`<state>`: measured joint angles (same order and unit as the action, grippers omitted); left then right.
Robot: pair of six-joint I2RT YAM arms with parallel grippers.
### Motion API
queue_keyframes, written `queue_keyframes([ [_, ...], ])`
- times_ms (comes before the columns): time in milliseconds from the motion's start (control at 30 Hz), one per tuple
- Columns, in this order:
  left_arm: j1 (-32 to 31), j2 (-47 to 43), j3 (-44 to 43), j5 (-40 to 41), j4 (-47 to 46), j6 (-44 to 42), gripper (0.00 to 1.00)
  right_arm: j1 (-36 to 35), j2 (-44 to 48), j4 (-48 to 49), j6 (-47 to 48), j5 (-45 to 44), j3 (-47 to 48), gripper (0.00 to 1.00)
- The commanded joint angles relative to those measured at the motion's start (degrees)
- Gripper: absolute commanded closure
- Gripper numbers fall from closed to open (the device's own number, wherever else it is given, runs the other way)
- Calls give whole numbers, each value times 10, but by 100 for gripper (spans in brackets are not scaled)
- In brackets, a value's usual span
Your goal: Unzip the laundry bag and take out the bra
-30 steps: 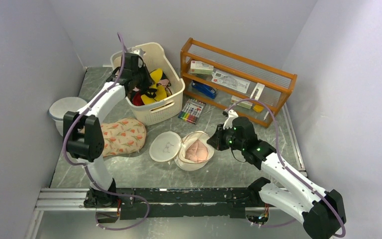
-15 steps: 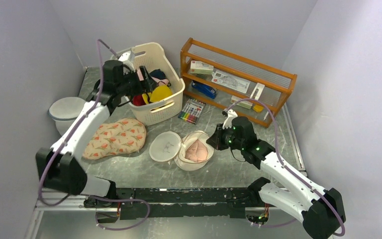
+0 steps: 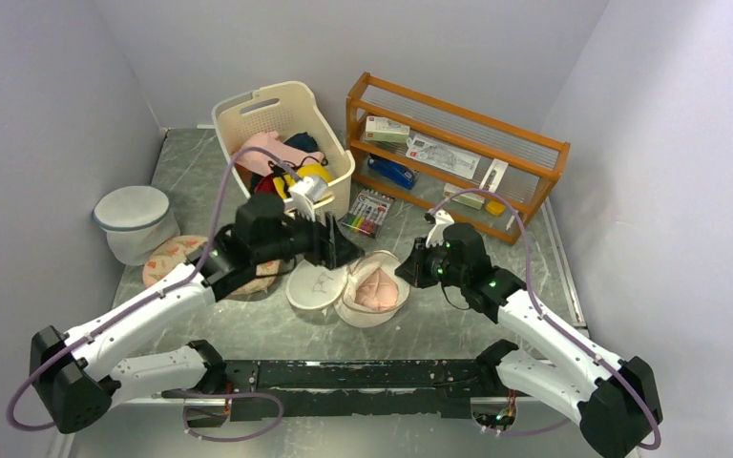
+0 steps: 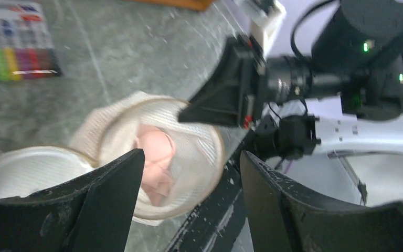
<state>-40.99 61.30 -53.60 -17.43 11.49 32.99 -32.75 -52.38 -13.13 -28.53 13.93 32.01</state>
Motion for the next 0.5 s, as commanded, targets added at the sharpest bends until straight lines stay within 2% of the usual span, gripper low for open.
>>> queue_keyframes([
  [0,-89,9,61,67,-88,31,22,-3,12,5,-2,3,-11,92],
  [100,-155,55,70,102,-96,29,25,-4,22,7,-12,12,-21,92],
  [233,-222,121,54,153,-100,17,35,-4,30,21,-28,40,-42,91],
  [467,-253,195,96,183,-120,53,55,-6,30,50,-54,83,-78,91],
])
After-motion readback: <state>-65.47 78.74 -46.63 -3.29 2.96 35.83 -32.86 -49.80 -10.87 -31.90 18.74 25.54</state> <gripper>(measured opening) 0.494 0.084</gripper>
